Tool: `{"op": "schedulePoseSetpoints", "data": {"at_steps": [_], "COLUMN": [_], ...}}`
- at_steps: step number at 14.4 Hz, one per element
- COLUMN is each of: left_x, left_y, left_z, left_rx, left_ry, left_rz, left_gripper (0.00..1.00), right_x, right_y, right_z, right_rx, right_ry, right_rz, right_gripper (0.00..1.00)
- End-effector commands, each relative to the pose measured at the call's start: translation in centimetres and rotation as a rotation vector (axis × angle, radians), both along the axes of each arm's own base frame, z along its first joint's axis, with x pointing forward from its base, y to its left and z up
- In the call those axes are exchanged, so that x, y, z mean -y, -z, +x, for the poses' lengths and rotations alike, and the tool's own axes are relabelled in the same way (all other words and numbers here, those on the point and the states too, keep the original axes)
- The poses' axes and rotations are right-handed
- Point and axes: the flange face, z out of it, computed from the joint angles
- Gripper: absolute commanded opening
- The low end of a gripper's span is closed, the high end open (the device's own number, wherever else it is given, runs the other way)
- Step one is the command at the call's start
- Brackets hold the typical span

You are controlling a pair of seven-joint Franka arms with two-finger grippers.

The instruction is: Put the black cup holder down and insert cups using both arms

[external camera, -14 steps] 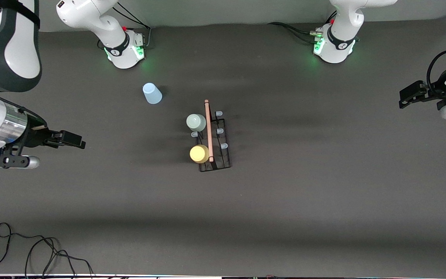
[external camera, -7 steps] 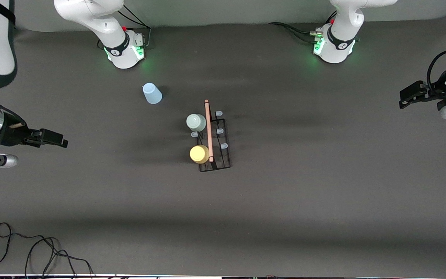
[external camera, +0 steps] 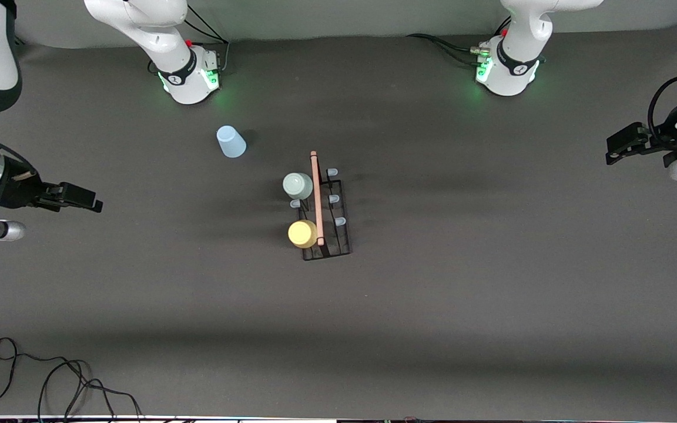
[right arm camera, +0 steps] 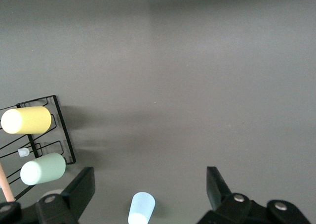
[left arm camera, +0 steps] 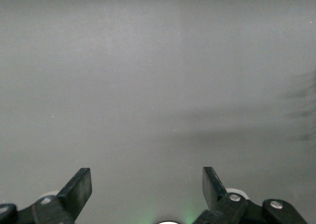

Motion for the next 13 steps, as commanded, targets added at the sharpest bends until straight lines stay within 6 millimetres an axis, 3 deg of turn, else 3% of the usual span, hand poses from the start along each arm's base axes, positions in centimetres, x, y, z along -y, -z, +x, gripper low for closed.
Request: {"op": "schedulePoseSetpoints", "data": {"at_steps": [1, 5, 13], "left_x": [0.2, 0.3, 0.5], "left_y": [-0.3, -0.3, -0.5], "left_z": [0.0, 0.0, -0.1], "left_rx": [0.009, 0.011, 0.015], "left_ry": [-0.011, -0.01, -0.005], "left_rz": [0.002, 0.002, 0.002], "left_gripper": [1.0, 1.0, 1.0], "right_x": [-0.7, -2.0, -1.6], "right_y": [-0.5, -2.3, -4.6], "right_z": [-1.8, -2.8, -4.0], "right_rx": [-0.001, 0.042, 0.043], "right_ry": [0.013, -0.029, -0.015], "right_rz": [-0.037, -0.125, -0.125], "right_gripper": [1.0, 1.0, 1.0]}}
